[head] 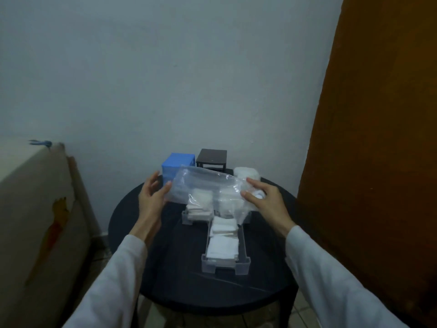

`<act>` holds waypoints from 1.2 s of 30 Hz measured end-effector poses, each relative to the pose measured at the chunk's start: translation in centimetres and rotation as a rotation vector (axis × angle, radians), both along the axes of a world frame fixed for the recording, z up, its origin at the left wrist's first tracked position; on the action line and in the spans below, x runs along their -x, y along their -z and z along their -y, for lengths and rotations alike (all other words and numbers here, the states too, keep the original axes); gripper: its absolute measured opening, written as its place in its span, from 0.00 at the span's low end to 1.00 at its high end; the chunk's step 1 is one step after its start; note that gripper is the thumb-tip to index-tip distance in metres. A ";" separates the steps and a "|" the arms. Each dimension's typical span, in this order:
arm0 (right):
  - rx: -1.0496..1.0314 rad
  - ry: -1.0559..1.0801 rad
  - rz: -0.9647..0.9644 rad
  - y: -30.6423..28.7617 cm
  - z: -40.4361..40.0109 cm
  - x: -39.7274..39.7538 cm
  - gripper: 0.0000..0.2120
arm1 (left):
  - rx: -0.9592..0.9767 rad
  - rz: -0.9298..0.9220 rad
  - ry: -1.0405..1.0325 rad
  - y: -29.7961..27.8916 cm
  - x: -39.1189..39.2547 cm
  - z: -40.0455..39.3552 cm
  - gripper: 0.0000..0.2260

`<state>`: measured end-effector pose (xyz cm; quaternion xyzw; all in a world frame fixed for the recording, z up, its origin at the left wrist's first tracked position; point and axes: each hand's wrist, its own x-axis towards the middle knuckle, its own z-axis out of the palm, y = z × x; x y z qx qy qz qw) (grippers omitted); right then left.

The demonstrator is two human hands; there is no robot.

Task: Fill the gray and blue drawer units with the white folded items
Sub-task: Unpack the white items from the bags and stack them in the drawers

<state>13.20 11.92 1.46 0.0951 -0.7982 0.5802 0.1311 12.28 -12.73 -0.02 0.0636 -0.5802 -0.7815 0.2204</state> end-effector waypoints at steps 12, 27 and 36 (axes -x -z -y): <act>-0.173 -0.091 0.300 2.1 17.0 0.0 0.21 | 0.047 0.313 -0.090 3.2 -0.5 7.5 0.21; -0.526 -0.111 0.421 3.7 26.5 5.3 0.15 | 0.997 0.380 0.125 4.6 5.3 14.2 0.18; -0.729 0.008 0.358 4.1 26.9 8.2 0.14 | 1.176 0.337 0.089 6.1 9.4 14.3 0.21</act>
